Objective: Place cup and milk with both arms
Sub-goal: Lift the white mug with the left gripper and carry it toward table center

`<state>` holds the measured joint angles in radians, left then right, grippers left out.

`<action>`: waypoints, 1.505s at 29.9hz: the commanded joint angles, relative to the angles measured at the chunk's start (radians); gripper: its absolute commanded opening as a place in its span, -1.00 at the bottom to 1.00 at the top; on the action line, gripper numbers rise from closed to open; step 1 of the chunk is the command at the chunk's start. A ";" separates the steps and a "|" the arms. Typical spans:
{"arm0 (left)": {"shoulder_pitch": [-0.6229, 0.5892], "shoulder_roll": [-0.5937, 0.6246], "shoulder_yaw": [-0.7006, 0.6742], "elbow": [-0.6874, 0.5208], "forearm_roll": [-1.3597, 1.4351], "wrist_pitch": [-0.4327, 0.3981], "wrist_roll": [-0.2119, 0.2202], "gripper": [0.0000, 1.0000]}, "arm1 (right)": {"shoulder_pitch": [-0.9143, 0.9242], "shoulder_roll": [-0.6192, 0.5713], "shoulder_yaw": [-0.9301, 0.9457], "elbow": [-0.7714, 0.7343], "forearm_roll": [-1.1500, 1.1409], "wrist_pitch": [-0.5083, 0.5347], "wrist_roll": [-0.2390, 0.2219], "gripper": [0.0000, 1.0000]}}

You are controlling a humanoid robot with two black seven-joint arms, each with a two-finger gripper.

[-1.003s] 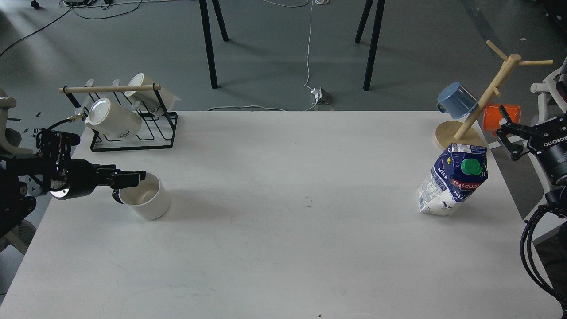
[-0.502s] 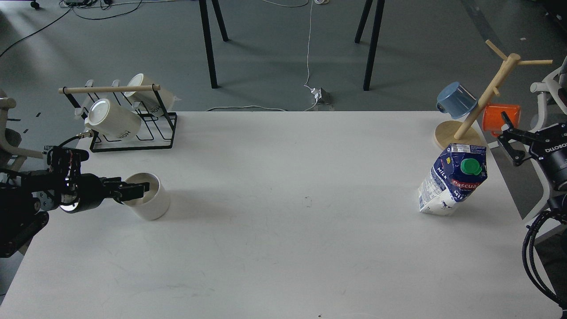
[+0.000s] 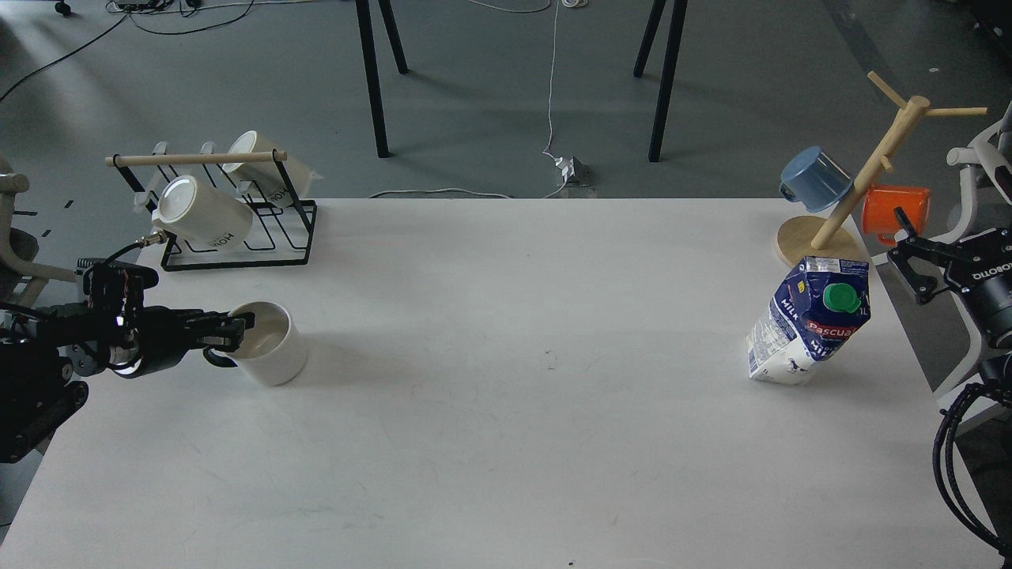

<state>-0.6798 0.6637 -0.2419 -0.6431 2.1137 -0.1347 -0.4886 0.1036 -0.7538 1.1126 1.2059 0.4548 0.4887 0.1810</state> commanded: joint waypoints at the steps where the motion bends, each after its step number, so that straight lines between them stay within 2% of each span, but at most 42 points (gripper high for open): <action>1: -0.017 0.008 -0.022 -0.090 -0.020 -0.009 0.000 -1.00 | -0.002 0.001 0.000 0.000 0.001 0.000 0.000 0.96; 4: -0.064 0.001 -0.040 -0.133 -0.095 -0.043 0.000 -1.00 | -0.001 -0.002 0.006 0.001 0.005 0.000 0.000 0.96; 6: -0.116 -0.010 -0.042 -0.133 -0.132 -0.103 0.000 -1.00 | -0.001 -0.010 0.016 0.001 0.008 0.000 0.000 0.96; 11: -0.216 -0.200 -0.028 -0.109 -0.159 -0.172 0.000 -1.00 | -0.007 -0.025 0.049 -0.006 0.010 0.000 0.000 0.96; 17: -0.218 -0.392 -0.019 0.057 -0.147 -0.175 0.000 -0.99 | -0.007 -0.026 0.049 -0.003 0.010 0.000 0.000 0.96; 25: -0.211 -0.541 0.164 0.195 -0.124 -0.129 0.000 -0.92 | -0.009 -0.025 0.046 -0.002 0.010 0.000 0.000 0.96; 34: -0.210 -0.550 0.173 0.204 -0.126 -0.126 0.000 -0.79 | -0.013 -0.024 0.046 -0.003 0.010 0.000 0.000 0.96; 40: -0.214 -0.543 0.158 0.169 -0.136 -0.143 0.000 -0.51 | -0.016 -0.018 0.043 -0.003 0.010 0.000 0.000 0.96; 45: -0.216 -0.527 0.115 0.111 -0.199 -0.180 0.000 -0.18 | -0.022 -0.016 0.041 -0.003 0.008 0.000 0.000 0.96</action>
<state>-0.8951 0.1276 -0.1034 -0.5028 1.9566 -0.2900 -0.4886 0.0844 -0.7709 1.1551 1.2025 0.4636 0.4887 0.1811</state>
